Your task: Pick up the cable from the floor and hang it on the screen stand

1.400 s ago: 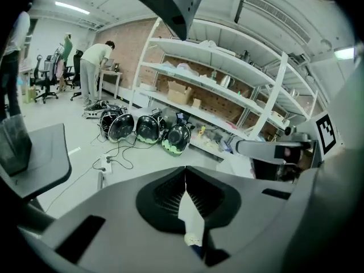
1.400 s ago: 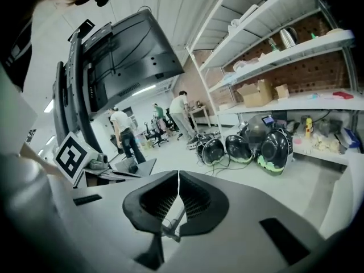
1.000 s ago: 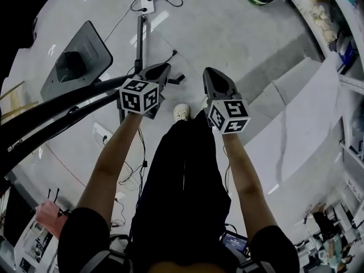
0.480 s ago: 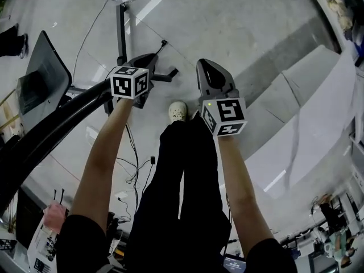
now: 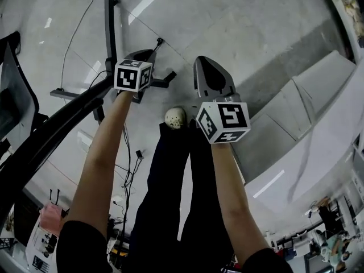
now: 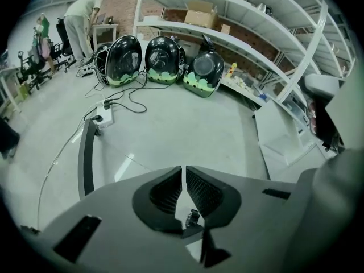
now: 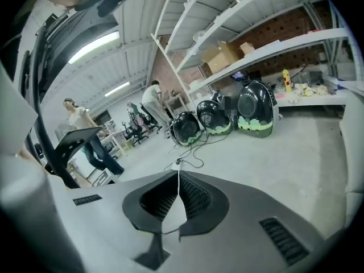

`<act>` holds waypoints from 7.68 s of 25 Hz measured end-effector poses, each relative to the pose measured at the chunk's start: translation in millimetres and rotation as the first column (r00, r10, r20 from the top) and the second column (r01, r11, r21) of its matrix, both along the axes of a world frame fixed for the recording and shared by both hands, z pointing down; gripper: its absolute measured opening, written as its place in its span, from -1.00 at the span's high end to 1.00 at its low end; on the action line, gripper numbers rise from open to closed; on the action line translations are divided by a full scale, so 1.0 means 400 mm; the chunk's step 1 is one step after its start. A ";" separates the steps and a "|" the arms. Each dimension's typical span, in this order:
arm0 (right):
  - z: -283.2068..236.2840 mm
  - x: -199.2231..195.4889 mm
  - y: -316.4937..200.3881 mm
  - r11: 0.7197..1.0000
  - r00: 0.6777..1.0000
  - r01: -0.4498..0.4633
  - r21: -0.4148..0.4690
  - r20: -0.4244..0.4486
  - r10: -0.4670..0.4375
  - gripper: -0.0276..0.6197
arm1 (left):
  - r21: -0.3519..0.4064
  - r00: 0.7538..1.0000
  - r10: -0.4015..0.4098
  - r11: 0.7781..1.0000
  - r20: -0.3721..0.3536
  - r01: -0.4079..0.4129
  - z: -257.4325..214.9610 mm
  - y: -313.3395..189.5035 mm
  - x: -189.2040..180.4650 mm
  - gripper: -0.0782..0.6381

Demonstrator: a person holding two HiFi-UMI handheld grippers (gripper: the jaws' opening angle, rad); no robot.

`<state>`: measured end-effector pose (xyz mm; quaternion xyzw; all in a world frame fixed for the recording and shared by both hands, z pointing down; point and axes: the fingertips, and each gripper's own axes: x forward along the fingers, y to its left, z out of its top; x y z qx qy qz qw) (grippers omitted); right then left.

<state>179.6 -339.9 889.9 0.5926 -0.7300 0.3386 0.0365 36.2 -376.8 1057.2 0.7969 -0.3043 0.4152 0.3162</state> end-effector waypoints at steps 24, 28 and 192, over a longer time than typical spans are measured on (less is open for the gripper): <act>0.221 -0.038 -0.199 1.000 0.996 -0.006 0.026 0.090 0.004 0.84 | -0.059 0.973 0.100 0.994 0.207 -0.090 0.466 -0.056 -0.053 0.37; 0.229 -0.063 -0.240 0.999 0.996 0.029 0.041 0.080 -0.032 0.84 | -0.066 0.973 0.070 0.996 0.221 -0.057 0.543 -0.049 -0.060 0.37; -1.862 -0.771 0.171 0.326 0.521 0.728 0.603 -0.178 -0.835 0.84 | 0.776 0.893 -0.235 0.442 -0.384 0.451 -2.244 0.386 -0.551 0.64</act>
